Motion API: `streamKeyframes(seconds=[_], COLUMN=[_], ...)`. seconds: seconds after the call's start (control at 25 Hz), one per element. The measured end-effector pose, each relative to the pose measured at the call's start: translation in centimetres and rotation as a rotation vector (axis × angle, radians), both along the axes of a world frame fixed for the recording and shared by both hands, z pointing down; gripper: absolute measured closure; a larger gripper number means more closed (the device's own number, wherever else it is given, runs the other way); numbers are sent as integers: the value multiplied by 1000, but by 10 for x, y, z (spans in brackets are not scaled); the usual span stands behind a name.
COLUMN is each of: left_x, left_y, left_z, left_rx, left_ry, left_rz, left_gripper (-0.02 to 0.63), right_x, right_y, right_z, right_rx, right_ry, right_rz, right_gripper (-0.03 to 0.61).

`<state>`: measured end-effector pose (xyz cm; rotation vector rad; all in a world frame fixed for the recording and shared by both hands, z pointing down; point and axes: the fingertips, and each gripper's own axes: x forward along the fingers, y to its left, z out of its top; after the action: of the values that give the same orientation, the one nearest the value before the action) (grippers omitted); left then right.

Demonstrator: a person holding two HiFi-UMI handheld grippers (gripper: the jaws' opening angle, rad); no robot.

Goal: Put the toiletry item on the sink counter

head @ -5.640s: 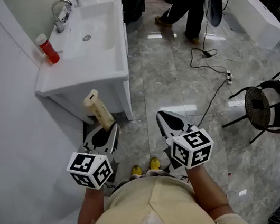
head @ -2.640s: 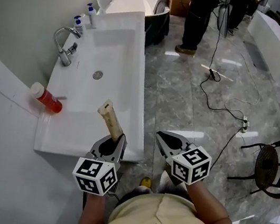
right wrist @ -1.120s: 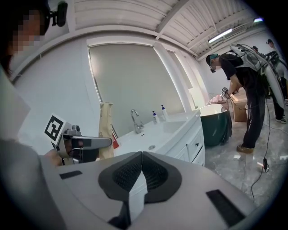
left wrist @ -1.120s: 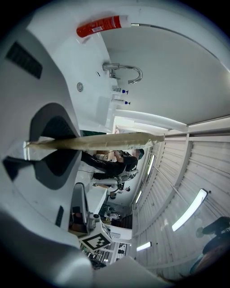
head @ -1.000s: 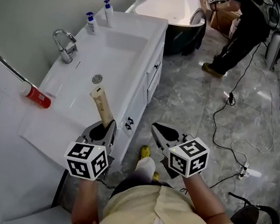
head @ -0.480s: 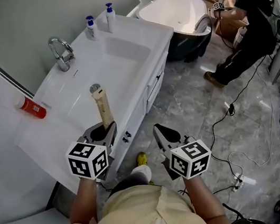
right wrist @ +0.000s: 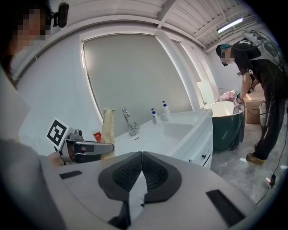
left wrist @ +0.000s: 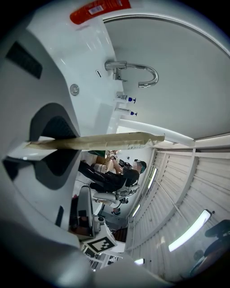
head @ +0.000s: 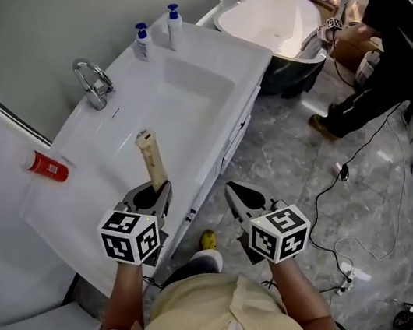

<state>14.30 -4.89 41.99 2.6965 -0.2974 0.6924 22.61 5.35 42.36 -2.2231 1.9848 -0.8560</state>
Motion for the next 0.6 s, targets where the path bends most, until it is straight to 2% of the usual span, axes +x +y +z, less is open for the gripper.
streamKeyframes(seconds=[0.6], left_x=[-16], left_y=[-65], left_z=[25], left_rx=[-61], left_ry=[-21], left_rz=[-119], left_gripper=[549], right_x=[3], right_y=[-75], right_z=[7], right_rx=[-32], right_ry=[-1], right_rz=[-96], right_gripper=[551])
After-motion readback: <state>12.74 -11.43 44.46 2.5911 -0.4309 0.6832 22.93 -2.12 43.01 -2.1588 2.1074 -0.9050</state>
